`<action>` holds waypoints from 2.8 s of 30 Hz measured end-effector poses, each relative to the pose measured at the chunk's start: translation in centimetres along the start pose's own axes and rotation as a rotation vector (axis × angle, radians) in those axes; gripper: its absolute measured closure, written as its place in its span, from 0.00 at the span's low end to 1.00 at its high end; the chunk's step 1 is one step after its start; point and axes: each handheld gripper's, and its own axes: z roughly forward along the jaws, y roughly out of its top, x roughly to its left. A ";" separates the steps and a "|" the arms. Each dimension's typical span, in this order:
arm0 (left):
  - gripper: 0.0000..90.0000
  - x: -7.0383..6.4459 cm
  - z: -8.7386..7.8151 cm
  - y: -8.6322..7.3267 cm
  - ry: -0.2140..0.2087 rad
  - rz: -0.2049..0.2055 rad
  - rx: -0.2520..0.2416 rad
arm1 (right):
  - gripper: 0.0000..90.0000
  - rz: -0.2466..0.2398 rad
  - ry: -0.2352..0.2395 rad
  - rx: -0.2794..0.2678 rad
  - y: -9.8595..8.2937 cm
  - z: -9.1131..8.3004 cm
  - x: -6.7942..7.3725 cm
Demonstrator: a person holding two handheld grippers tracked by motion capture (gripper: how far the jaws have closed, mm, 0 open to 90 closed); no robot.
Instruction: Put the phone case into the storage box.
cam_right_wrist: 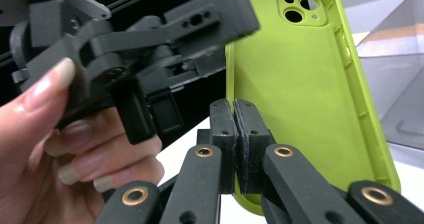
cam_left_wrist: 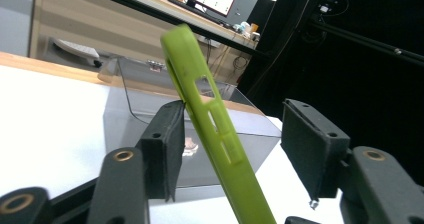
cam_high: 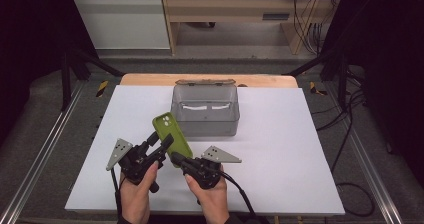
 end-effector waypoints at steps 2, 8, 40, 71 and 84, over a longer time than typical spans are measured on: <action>0.52 -0.1 0.0 -0.1 -0.006 -0.004 0.005 | 0.98 -0.002 -0.005 -0.003 0.0 0.0 0.1; 0.60 0.0 0.0 -0.4 0.001 -0.038 0.004 | 0.98 -0.021 -0.021 -0.007 -0.3 0.0 0.2; 0.79 0.0 -0.1 -1.6 -0.013 -0.125 -0.012 | 0.98 -0.021 -0.054 -0.043 -0.8 0.0 1.2; 0.85 0.7 -0.1 -2.7 -0.035 -0.191 -0.001 | 0.97 -0.027 -0.068 -0.015 -1.9 0.6 0.9; 0.86 2.0 -0.2 -2.7 0.012 -0.167 -0.014 | 0.89 -0.017 -0.073 -0.021 -1.8 0.3 0.2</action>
